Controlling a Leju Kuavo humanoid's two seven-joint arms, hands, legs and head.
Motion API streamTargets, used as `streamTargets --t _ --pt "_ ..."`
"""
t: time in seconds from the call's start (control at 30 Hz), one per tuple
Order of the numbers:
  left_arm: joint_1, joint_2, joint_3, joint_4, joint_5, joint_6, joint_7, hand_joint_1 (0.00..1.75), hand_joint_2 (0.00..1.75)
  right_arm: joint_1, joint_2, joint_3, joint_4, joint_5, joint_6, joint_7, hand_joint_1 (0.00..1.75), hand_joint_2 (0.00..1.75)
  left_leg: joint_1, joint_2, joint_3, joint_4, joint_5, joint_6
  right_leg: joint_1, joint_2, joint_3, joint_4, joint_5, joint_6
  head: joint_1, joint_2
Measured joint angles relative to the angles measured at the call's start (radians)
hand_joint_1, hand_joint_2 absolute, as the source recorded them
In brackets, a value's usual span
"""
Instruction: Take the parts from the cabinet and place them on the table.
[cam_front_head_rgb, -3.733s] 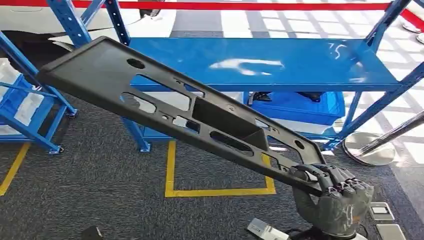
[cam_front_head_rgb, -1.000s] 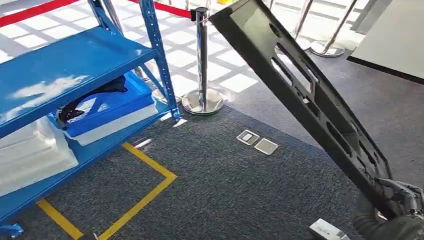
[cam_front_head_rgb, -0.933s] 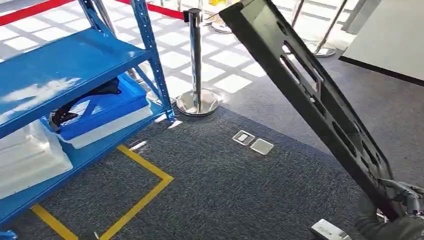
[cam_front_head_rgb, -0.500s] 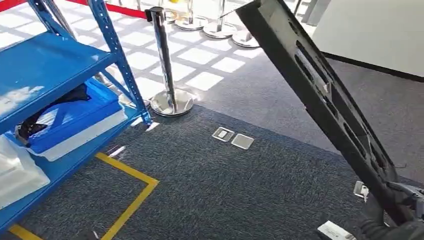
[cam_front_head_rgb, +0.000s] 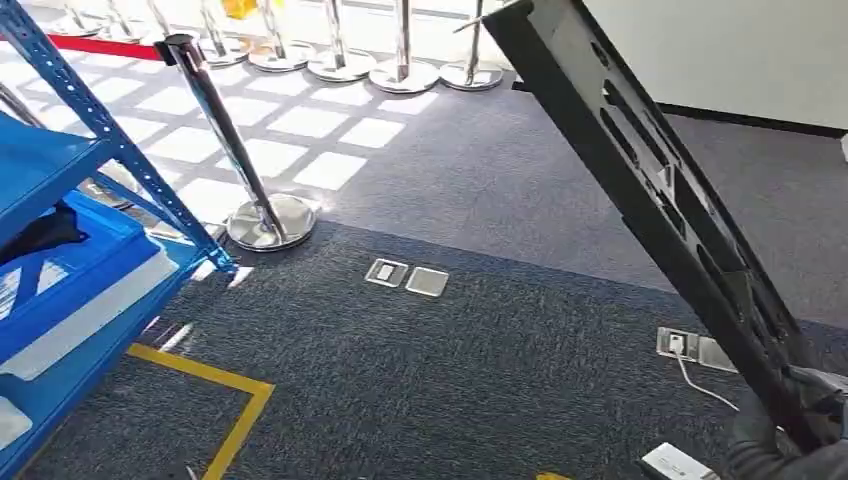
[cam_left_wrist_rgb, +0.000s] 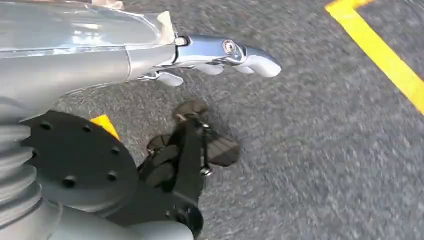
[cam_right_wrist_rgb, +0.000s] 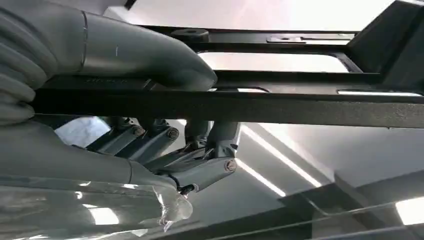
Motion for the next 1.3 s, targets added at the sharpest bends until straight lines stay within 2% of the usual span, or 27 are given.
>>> streamTargets --t 0.03,0.07,0.1,0.2,0.23,0.27,0.3,0.37,0.4,0.43,0.47,0.53,0.57,0.6,0.7,0.73,0.8,0.87,0.9,0.93,0.97,1.03,1.07,1.1,1.2,1.23,1.3 --pt "0.0 0.0 0.0 0.0 0.0 0.0 0.0 0.0 1.75 0.001 0.0 0.0 0.0 0.0 0.0 0.0 1.75 1.75 0.003 -0.023 0.032 -0.088 0.053 0.001 -0.001 0.013 0.005 0.005 -0.007 0.004 0.0 0.0" --pt "-0.001 0.0 0.0 0.0 0.0 0.0 0.0 0.0 1.75 0.002 0.0 -0.001 0.0 0.0 0.0 0.0 1.75 1.75 0.008 -0.073 0.044 -0.105 0.044 0.005 -0.001 0.022 0.001 0.009 -0.012 0.01 0.002 0.0" --pt "-0.001 0.0 0.0 0.0 -0.001 0.0 0.0 0.0 1.75 0.001 0.0 0.0 0.0 0.0 0.001 0.0 1.75 1.75 0.011 -0.083 0.052 -0.137 0.036 0.005 0.001 0.035 -0.009 0.023 -0.014 0.015 0.002 0.0" --pt "-0.004 0.0 0.001 0.0 0.002 0.002 0.0 0.0 1.75 0.009 0.0 -0.005 -0.003 0.001 0.0 0.0 1.75 1.75 0.003 -0.059 0.054 -0.134 0.037 0.016 -0.008 0.064 -0.017 0.015 -0.009 0.031 0.001 0.0" --pt "-0.005 -0.001 0.001 0.0 0.002 0.002 0.0 0.0 1.75 0.009 0.0 -0.005 -0.005 0.002 0.0 0.001 1.75 1.75 0.01 -0.044 0.058 -0.141 0.04 0.022 -0.01 0.055 -0.018 0.022 -0.018 0.036 0.0 0.0" --pt "-0.008 -0.001 0.001 0.0 0.002 0.001 -0.001 0.0 1.75 0.008 0.0 -0.006 -0.007 0.001 0.0 0.001 1.75 1.75 0.008 -0.035 0.064 -0.145 0.037 0.027 -0.002 -0.015 -0.027 0.051 -0.036 0.042 0.005 0.0" --pt "-0.007 -0.002 0.001 0.0 0.002 0.001 -0.001 0.0 1.75 0.006 0.0 -0.006 -0.007 0.001 0.0 0.001 1.75 1.75 0.006 -0.02 0.069 -0.145 0.035 0.031 -0.004 -0.056 -0.057 0.112 -0.068 0.048 0.006 0.0" --pt "-0.003 -0.001 0.001 0.0 0.002 0.001 -0.001 0.0 1.75 0.007 0.0 -0.007 -0.007 0.001 0.0 0.001 1.75 1.75 0.003 0.012 0.074 -0.145 0.028 0.035 -0.01 -0.08 -0.143 0.277 -0.136 0.057 0.006 0.0" --pt "-0.001 0.001 0.001 0.0 0.002 0.0 -0.001 0.0 1.75 0.008 0.0 -0.008 -0.006 0.001 0.0 0.003 1.75 1.75 0.002 0.027 0.076 -0.145 0.025 0.035 -0.013 -0.083 -0.172 0.327 -0.143 0.059 0.006 0.0" --pt "0.0 0.001 0.001 0.0 0.002 0.0 -0.001 0.0 1.75 0.009 0.0 -0.009 -0.005 0.001 0.001 0.003 1.75 1.75 0.002 0.038 0.079 -0.145 0.021 0.034 -0.015 -0.084 -0.177 0.326 -0.127 0.061 0.006 0.0" --pt "-0.001 0.0 0.001 0.0 0.002 -0.002 -0.001 0.0 1.75 0.009 0.001 -0.01 -0.005 0.001 0.001 0.003 1.75 1.75 0.001 0.051 0.085 -0.145 0.017 0.032 -0.015 -0.086 -0.156 0.277 -0.089 0.063 0.006 0.0" --pt "-0.003 0.0 0.001 0.0 0.002 -0.012 -0.005 0.0 1.75 0.009 0.001 -0.011 -0.005 0.002 0.001 0.003 1.75 1.75 0.001 0.071 0.102 -0.146 0.006 0.027 -0.012 -0.11 -0.065 0.091 0.011 0.054 0.006 0.0" --pt "-0.002 0.0 0.001 0.0 0.002 -0.021 -0.007 0.0 1.75 0.008 0.001 -0.012 -0.005 0.002 0.001 0.003 1.75 1.75 0.001 0.079 0.107 -0.148 0.001 0.023 -0.005 -0.155 -0.035 0.037 0.012 0.047 0.006 0.0" --pt "-0.002 0.0 0.001 0.0 0.002 -0.023 -0.011 0.0 1.75 0.008 0.001 -0.011 -0.005 0.002 0.001 0.003 1.75 1.75 -0.005 0.085 0.109 -0.148 -0.002 0.017 0.008 -0.163 -0.033 0.024 0.009 0.039 0.006 0.0" --pt "-0.004 -0.003 0.001 0.0 0.001 -0.033 -0.013 0.0 1.75 0.012 0.002 -0.015 -0.005 0.002 0.001 0.003 1.75 1.75 -0.001 0.118 0.122 -0.162 -0.005 0.005 0.013 -0.128 -0.038 0.021 0.006 0.022 0.006 0.0" --pt "-0.005 -0.004 0.001 0.0 0.001 -0.034 -0.015 0.0 1.75 0.013 0.003 -0.016 -0.006 0.002 0.001 0.003 1.75 1.75 0.001 0.115 0.128 -0.164 -0.015 -0.002 0.002 -0.116 -0.024 0.002 0.014 0.011 0.005 0.0" --pt "-0.007 -0.004 0.001 0.0 0.0 -0.037 -0.015 0.0 1.75 0.013 0.006 -0.016 -0.006 0.002 0.0 0.002 1.75 1.75 0.002 0.032 0.1 -0.093 -0.055 0.001 0.001 -0.1 -0.016 -0.006 0.016 0.0 0.004 0.0" --pt "-0.002 -0.004 0.001 0.0 0.0 -0.037 -0.015 0.0 1.75 0.014 0.006 -0.016 -0.006 0.002 0.0 0.002 1.75 1.75 0.001 0.011 0.008 0.078 -0.123 -0.002 0.002 -0.074 -0.013 -0.006 0.011 -0.007 0.001 0.0" --pt "0.002 -0.002 0.002 0.0 0.0 -0.037 -0.015 0.0 1.75 0.014 0.006 -0.016 -0.005 0.002 0.0 0.002 1.75 1.75 0.0 0.008 -0.033 0.144 -0.135 -0.003 0.003 -0.057 -0.012 -0.005 0.01 -0.008 0.001 0.0" --pt "0.004 -0.002 0.002 0.0 0.001 -0.036 -0.015 0.0 1.75 0.015 0.006 -0.016 -0.004 0.002 0.0 0.002 1.75 1.75 0.0 0.008 -0.051 0.158 -0.121 -0.003 0.003 -0.042 -0.009 -0.005 0.008 -0.008 0.001 0.0" --pt "0.004 -0.001 0.002 0.0 0.001 -0.042 -0.016 0.0 1.75 0.015 0.006 -0.016 -0.003 0.002 0.0 0.002 1.75 1.75 0.001 0.007 -0.045 0.121 -0.08 -0.002 0.002 -0.025 -0.003 -0.005 0.006 -0.007 0.001 0.0" --pt "0.002 0.0 0.002 0.0 0.0 -0.056 -0.021 0.0 1.75 0.016 0.006 -0.016 -0.002 0.002 0.0 0.0 1.75 1.75 0.004 -0.005 0.01 -0.036 0.028 -0.002 -0.001 0.005 0.009 0.0 -0.004 0.0 0.001 0.0" --pt "0.003 0.0 0.002 0.0 0.0 -0.061 -0.024 0.0 1.75 0.016 0.006 -0.016 -0.002 0.001 0.0 -0.001 1.75 1.75 0.01 -0.046 0.037 -0.11 0.062 -0.003 -0.003 0.017 0.011 0.007 -0.013 0.006 0.001 0.0" --pt "0.003 0.0 0.003 0.001 -0.001 -0.064 -0.024 0.0 1.75 0.015 0.006 -0.017 -0.001 -0.001 0.0 -0.002 1.75 1.75 0.016 -0.087 0.043 -0.122 0.05 -0.002 0.003 0.029 0.002 0.02 -0.019 0.014 0.003 0.0" --pt "0.002 0.0 0.008 0.0 0.002 -0.065 -0.023 0.0 1.75 0.024 0.006 -0.019 -0.002 -0.002 0.001 -0.002 1.75 1.75 0.005 -0.066 0.044 -0.126 0.042 0.012 -0.009 0.058 -0.008 0.015 -0.014 0.03 0.001 0.0" --pt "0.001 -0.001 0.009 0.0 0.001 -0.068 -0.021 0.0 1.75 0.025 0.007 -0.02 -0.002 -0.003 0.001 -0.002 1.75 1.75 0.012 -0.053 0.046 -0.133 0.045 0.019 -0.008 0.064 -0.011 0.016 -0.018 0.036 0.002 0.0" --pt "0.0 -0.001 0.01 0.0 0.0 -0.071 -0.021 0.0 1.75 0.022 0.007 -0.021 -0.003 -0.003 0.0 -0.002 1.75 1.75 0.011 -0.029 0.055 -0.14 0.043 0.031 -0.003 -0.043 -0.036 0.074 -0.054 0.046 0.007 0.0"
